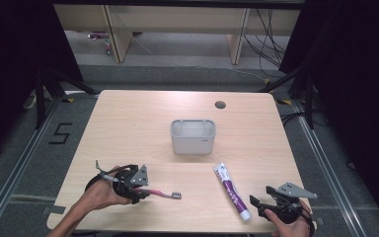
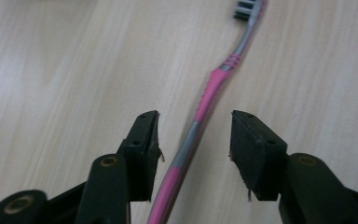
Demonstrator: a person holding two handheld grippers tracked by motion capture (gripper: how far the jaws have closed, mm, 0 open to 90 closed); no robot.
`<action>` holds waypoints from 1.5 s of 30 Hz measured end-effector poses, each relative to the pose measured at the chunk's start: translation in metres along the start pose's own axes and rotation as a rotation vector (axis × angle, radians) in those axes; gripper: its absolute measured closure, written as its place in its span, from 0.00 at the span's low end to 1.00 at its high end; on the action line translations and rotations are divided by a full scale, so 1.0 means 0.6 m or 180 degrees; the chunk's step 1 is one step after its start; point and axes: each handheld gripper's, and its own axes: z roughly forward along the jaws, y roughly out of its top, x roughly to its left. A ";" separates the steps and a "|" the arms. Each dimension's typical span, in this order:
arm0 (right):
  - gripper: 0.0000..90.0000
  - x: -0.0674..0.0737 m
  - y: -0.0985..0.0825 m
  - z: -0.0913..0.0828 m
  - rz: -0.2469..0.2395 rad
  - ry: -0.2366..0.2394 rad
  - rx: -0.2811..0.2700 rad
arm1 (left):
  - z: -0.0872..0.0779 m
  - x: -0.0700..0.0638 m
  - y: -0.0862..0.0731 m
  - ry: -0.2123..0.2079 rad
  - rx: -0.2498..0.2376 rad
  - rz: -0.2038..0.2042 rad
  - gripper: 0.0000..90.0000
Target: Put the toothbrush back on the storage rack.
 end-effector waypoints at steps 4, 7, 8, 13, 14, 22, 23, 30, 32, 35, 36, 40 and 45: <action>0.29 0.000 0.000 0.000 0.0006 0.0017 0.0002 | 0.003 0.004 0.005 -0.0070 0.0121 0.0050 0.62; 0.29 -0.001 -0.001 0.000 0.0002 -0.0001 0.0025 | 0.000 0.010 0.011 -0.0072 0.0209 0.0089 0.65; 0.29 -0.001 -0.001 0.000 0.0002 -0.0002 0.0033 | -0.001 0.013 0.014 -0.0072 0.0231 0.0106 0.66; 0.29 -0.002 -0.001 0.000 -0.0004 0.0016 0.0019 | 0.005 0.014 0.030 -0.0088 0.0410 0.0262 0.68; 0.29 -0.002 -0.001 0.001 0.0003 0.0021 0.0018 | 0.006 0.012 0.033 -0.0099 0.0447 0.0264 0.68; 0.29 -0.002 0.000 -0.002 -0.0023 -0.0024 0.0049 | 0.020 0.008 0.050 -0.0174 0.0571 0.0420 0.71; 0.29 -0.002 0.000 -0.002 -0.0027 -0.0023 0.0054 | 0.021 0.009 0.051 -0.0190 0.0594 0.0434 0.72; 0.29 -0.002 0.000 -0.001 -0.0028 -0.0023 0.0057 | 0.026 0.014 0.054 -0.0276 0.0697 0.0428 0.77; 0.29 -0.001 0.000 0.000 -0.0008 0.0017 0.0047 | 0.030 0.013 0.054 -0.0303 0.0760 0.0458 0.78; 0.29 -0.001 -0.001 0.001 -0.0006 0.0008 0.0025 | 0.035 0.011 0.055 -0.0321 0.0806 0.0493 0.79; 0.29 -0.001 -0.001 0.002 -0.0001 0.0028 0.0014 | 0.037 0.011 0.056 -0.0316 0.0833 0.0516 0.79; 0.29 -0.001 -0.001 0.001 -0.0006 0.0015 0.0034 | 0.043 0.012 0.060 -0.0326 0.0849 0.0527 0.80; 0.29 -0.002 -0.001 0.001 -0.0013 0.0009 0.0037 | 0.048 0.014 0.068 -0.0371 0.0893 0.0563 0.83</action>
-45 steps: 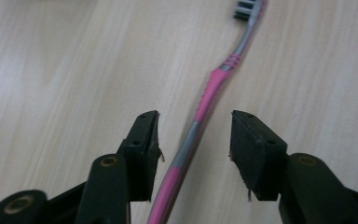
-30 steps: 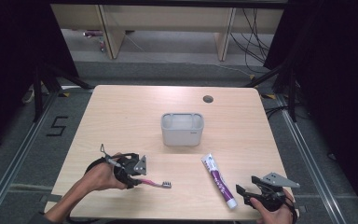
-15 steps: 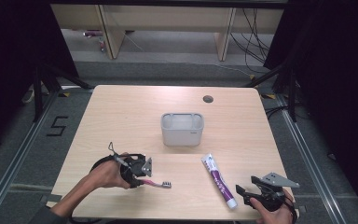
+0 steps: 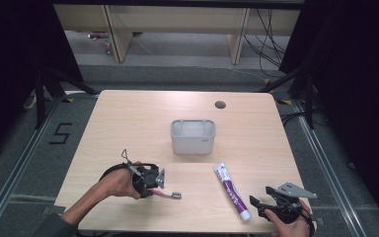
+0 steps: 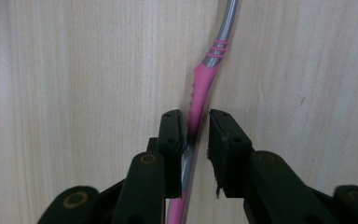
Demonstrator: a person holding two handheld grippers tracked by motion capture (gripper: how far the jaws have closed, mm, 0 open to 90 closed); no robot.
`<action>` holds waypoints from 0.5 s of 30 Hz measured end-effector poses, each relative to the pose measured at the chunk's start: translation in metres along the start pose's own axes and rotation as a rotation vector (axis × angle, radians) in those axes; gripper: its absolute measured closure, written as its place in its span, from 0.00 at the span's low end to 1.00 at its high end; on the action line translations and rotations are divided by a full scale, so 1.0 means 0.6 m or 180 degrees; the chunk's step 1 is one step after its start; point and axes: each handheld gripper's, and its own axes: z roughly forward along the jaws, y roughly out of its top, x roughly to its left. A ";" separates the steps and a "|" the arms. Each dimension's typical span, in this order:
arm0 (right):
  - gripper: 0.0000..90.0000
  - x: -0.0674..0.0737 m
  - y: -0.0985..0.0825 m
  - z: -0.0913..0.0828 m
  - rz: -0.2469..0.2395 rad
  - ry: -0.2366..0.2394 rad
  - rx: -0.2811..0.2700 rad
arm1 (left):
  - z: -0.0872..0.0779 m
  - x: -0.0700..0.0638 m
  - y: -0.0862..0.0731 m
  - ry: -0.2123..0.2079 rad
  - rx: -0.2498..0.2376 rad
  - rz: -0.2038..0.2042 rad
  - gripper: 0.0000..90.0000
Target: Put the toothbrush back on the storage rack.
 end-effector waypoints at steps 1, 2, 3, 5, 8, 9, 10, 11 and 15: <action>0.29 0.000 0.000 0.000 0.0000 0.0002 -0.0004 | 0.000 0.001 0.002 -0.0001 0.0019 0.0025 0.84; 0.29 0.000 0.000 0.001 0.0007 0.0021 -0.0012 | 0.001 0.001 0.003 -0.0012 0.0002 0.0004 0.84; 0.29 0.000 0.000 0.000 0.0007 0.0015 0.0000 | 0.002 0.000 0.004 -0.0015 -0.0002 0.0002 0.85; 0.29 -0.001 0.001 -0.002 -0.0017 -0.0029 0.0033 | 0.003 0.000 0.007 -0.0044 0.0023 0.0028 0.86; 0.29 0.000 0.001 -0.002 -0.0012 -0.0023 0.0024 | 0.005 -0.001 0.011 -0.0040 0.0061 0.0065 0.87; 0.29 0.000 0.000 0.000 0.0007 0.0025 -0.0009 | 0.006 -0.001 0.012 -0.0056 0.0055 0.0048 0.87; 0.29 -0.001 0.000 -0.002 -0.0021 -0.0028 0.0031 | 0.008 -0.001 0.013 -0.0060 0.0074 0.0062 0.88; 0.29 -0.001 0.000 -0.002 -0.0017 -0.0025 0.0033 | 0.010 -0.002 0.014 -0.0081 0.0108 0.0083 0.88; 0.29 0.000 0.000 0.000 0.0007 0.0005 -0.0003 | 0.010 -0.002 0.018 -0.0066 0.0157 0.0079 0.89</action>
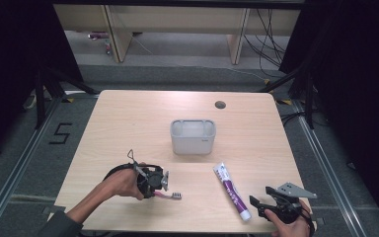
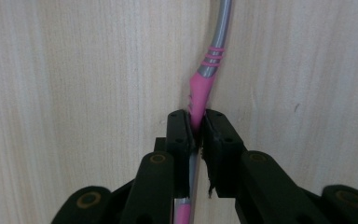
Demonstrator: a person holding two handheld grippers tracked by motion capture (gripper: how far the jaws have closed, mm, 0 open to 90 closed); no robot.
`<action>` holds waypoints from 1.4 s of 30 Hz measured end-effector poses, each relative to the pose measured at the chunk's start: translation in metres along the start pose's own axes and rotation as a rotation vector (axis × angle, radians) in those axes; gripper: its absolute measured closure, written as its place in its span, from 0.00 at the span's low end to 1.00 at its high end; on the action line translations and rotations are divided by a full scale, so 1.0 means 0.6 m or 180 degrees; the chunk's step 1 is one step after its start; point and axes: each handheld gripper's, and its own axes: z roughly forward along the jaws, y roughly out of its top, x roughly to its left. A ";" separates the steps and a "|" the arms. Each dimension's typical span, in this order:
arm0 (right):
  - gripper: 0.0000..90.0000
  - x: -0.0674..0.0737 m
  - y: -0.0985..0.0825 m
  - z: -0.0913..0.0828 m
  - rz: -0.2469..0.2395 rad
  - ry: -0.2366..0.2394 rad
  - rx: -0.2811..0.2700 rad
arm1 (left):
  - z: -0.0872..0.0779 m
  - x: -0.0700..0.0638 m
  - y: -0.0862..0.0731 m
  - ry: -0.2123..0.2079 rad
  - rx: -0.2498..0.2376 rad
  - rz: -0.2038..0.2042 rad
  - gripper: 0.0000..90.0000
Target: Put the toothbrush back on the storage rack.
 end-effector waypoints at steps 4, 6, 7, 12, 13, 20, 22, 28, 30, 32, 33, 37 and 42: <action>0.29 -0.001 0.000 0.000 -0.0032 0.0017 0.0017 | 0.000 0.000 0.005 -0.0017 0.0075 0.0010 0.90; 0.29 0.000 0.000 0.000 0.0006 0.0008 0.0010 | 0.000 0.001 0.007 -0.0026 0.0095 0.0007 0.90; 0.29 -0.001 0.000 0.000 0.0006 0.0008 0.0011 | 0.000 0.001 0.008 -0.0039 0.0110 0.0001 0.90; 0.29 0.000 -0.001 0.001 0.0058 0.0059 0.0028 | 0.000 0.002 0.011 -0.0030 0.0152 -0.0041 0.91; 0.29 0.000 -0.001 0.001 0.0043 0.0060 0.0031 | 0.000 0.001 0.011 -0.0026 0.0160 -0.0038 0.91; 0.29 -0.001 -0.001 0.001 0.0014 0.0049 0.0008 | 0.000 -0.002 0.014 -0.0013 0.0135 -0.0087 0.92; 0.29 -0.001 -0.001 0.000 0.0014 0.0017 0.0003 | 0.000 -0.003 0.012 -0.0048 0.0075 -0.0113 0.92; 0.29 -0.002 -0.001 0.000 0.0056 0.0045 -0.0004 | -0.019 0.000 0.011 -0.0046 -0.0200 -0.0179 0.92; 0.29 -0.002 -0.001 -0.001 0.0042 0.0026 -0.0007 | -0.031 0.006 0.007 -0.0065 -0.0347 -0.0192 0.92; 0.29 -0.002 -0.001 -0.001 0.0043 0.0026 0.0001 | -0.039 0.009 0.004 -0.0080 -0.0463 -0.0212 0.92; 0.29 -0.002 -0.001 -0.001 0.0048 0.0033 -0.0001 | -0.044 0.011 0.001 -0.0023 -0.0565 -0.0265 0.92; 0.29 -0.002 -0.001 0.000 0.0054 0.0036 0.0002 | -0.064 0.019 -0.007 0.0047 -0.0918 -0.0487 0.92; 0.29 0.004 -0.002 -0.003 0.0188 0.0022 0.0055 | -0.085 0.033 -0.019 0.0027 -0.1373 -0.0791 0.92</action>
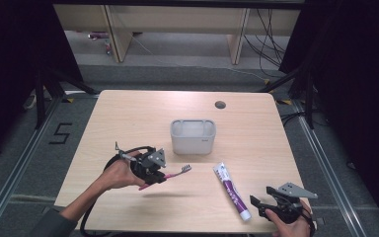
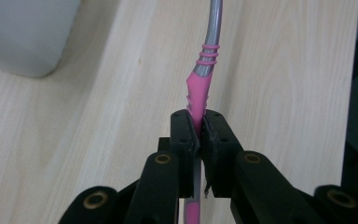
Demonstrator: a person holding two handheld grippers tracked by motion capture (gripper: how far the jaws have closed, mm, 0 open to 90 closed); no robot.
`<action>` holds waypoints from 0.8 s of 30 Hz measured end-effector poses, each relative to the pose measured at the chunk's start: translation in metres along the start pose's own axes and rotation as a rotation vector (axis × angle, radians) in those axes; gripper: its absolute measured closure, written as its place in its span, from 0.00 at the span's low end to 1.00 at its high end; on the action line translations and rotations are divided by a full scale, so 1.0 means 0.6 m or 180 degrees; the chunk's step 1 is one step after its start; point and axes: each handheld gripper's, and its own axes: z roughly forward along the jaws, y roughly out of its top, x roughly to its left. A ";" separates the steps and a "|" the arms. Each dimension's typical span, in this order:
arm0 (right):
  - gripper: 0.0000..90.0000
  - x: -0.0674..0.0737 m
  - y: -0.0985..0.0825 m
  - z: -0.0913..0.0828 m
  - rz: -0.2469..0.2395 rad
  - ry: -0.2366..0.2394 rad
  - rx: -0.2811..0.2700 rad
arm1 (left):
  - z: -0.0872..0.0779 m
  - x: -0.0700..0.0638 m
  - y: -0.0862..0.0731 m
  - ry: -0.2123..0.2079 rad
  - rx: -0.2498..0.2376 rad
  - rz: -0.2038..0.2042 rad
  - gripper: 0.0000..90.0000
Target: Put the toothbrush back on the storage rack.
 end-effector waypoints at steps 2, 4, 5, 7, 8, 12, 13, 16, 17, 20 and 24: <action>0.29 0.000 0.000 0.000 0.0007 0.0003 -0.0003 | -0.003 0.001 -0.001 0.0024 -0.0148 -0.0122 0.92; 0.29 0.001 0.000 0.000 0.0016 -0.0004 0.0012 | -0.007 0.005 -0.001 -0.0018 -0.0205 -0.0154 0.92; 0.29 -0.001 0.000 0.001 -0.0053 -0.0007 -0.0017 | -0.010 0.007 -0.001 -0.0006 -0.0218 -0.0141 0.92; 0.29 0.000 0.000 0.001 -0.0030 0.0013 -0.0016 | -0.013 0.010 0.000 0.0008 -0.0251 -0.0145 0.92; 0.29 0.000 0.000 0.001 -0.0026 0.0014 -0.0015 | -0.014 0.011 0.001 0.0037 -0.0278 -0.0145 0.92; 0.29 -0.002 0.001 0.000 -0.0064 -0.0008 -0.0014 | -0.023 0.018 0.001 0.0079 -0.0391 -0.0201 0.92; 0.29 -0.001 0.000 0.004 -0.0020 0.0048 -0.0061 | -0.024 0.019 0.001 0.0104 -0.0444 -0.0219 0.92; 0.29 -0.001 0.000 0.001 -0.0033 0.0014 -0.0022 | -0.030 0.024 0.000 0.0093 -0.0590 -0.0292 0.92; 0.29 -0.001 0.000 0.001 -0.0046 0.0004 -0.0019 | -0.033 0.025 0.000 0.0090 -0.0628 -0.0322 0.92; 0.29 -0.001 0.000 0.002 -0.0030 0.0015 -0.0028 | -0.036 0.027 0.001 0.0089 -0.0710 -0.0358 0.92; 0.29 -0.006 0.001 0.003 -0.0130 0.0017 -0.0054 | -0.042 0.033 0.001 0.0155 -0.0878 -0.0447 0.92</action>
